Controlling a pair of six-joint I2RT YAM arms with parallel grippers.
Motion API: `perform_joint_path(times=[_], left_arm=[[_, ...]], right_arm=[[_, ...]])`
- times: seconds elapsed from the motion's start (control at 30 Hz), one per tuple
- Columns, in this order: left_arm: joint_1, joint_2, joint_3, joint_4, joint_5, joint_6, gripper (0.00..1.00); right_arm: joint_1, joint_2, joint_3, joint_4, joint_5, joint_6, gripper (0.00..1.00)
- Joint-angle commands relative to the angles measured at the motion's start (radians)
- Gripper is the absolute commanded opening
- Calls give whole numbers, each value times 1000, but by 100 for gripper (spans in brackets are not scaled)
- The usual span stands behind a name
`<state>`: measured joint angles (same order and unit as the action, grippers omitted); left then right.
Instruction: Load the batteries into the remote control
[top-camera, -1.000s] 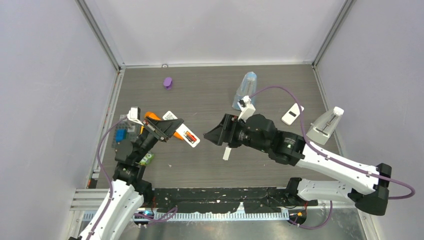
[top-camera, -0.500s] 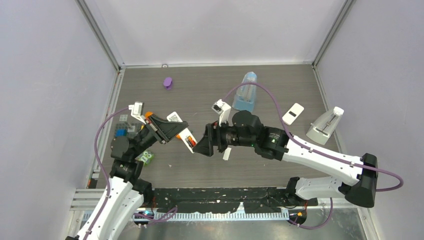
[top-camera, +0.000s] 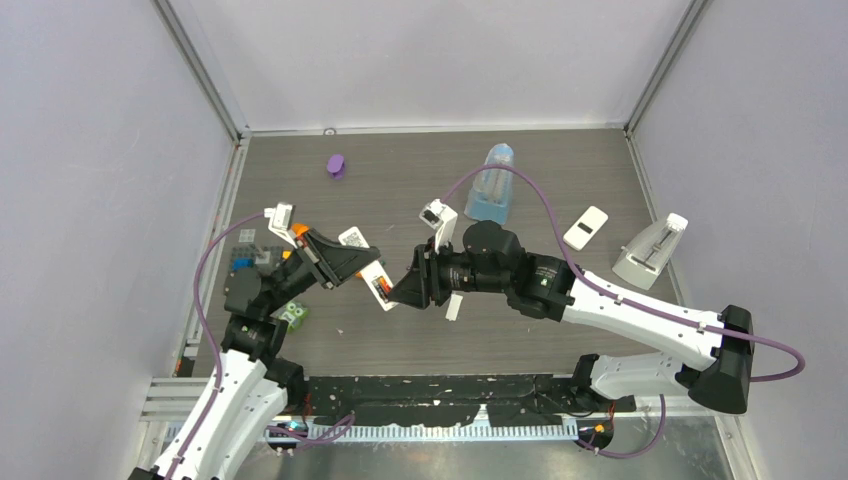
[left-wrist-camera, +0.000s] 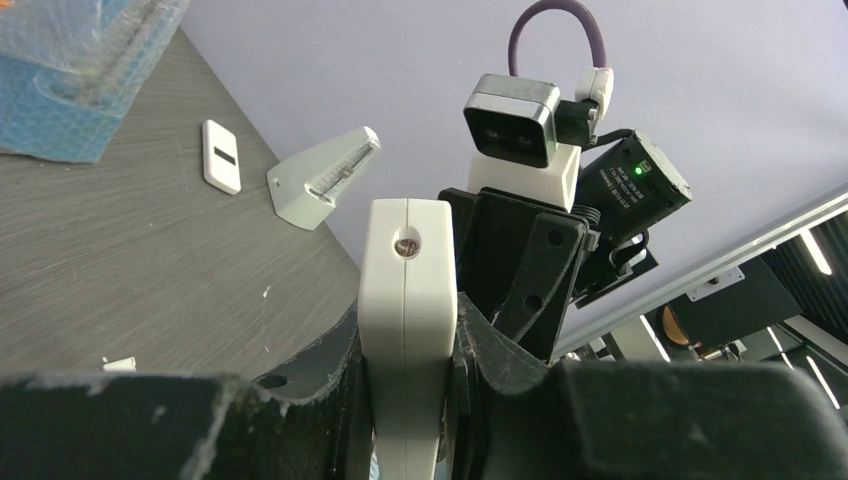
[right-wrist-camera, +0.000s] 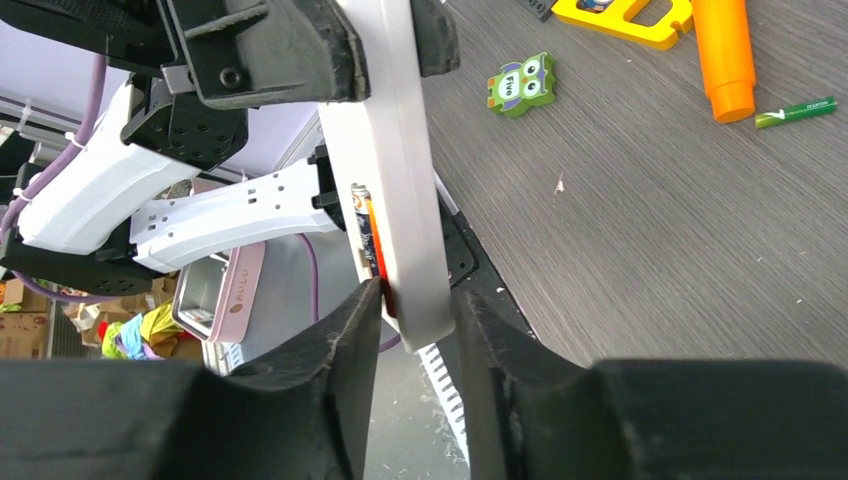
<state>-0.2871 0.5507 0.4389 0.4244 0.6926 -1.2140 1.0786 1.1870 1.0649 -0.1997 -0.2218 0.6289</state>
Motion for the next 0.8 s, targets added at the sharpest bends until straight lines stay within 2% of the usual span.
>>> perform_joint_path(times=[0.0, 0.1, 0.17, 0.3, 0.43, 0.53, 0.67, 0.77], left_arm=[[-3, 0, 15, 72, 27, -15, 0], [-3, -1, 15, 58, 23, -15, 0], [-3, -4, 15, 40, 10, -12, 0], [-3, -17, 0, -20, -37, 2, 0], [-3, -47, -43, -99, -127, 25, 0], [-3, -72, -103, -104, -180, 21, 0], [-3, -111, -176, -85, -232, 21, 0], [-3, -144, -206, -89, -264, 32, 0]], right_arm=[[-2, -5, 15, 41, 29, -9, 36], [-2, -12, 9, 39, 35, 1, 38], [-1, -27, 1, 39, 41, 14, 56], [-2, -85, -32, 58, 58, 47, 76], [-2, -132, -61, 9, 143, 70, 79], [-3, -148, -70, -118, 291, 92, 79], [-24, -110, -68, -335, 482, 142, 78], [-58, -49, -107, -397, 534, 173, 76]])
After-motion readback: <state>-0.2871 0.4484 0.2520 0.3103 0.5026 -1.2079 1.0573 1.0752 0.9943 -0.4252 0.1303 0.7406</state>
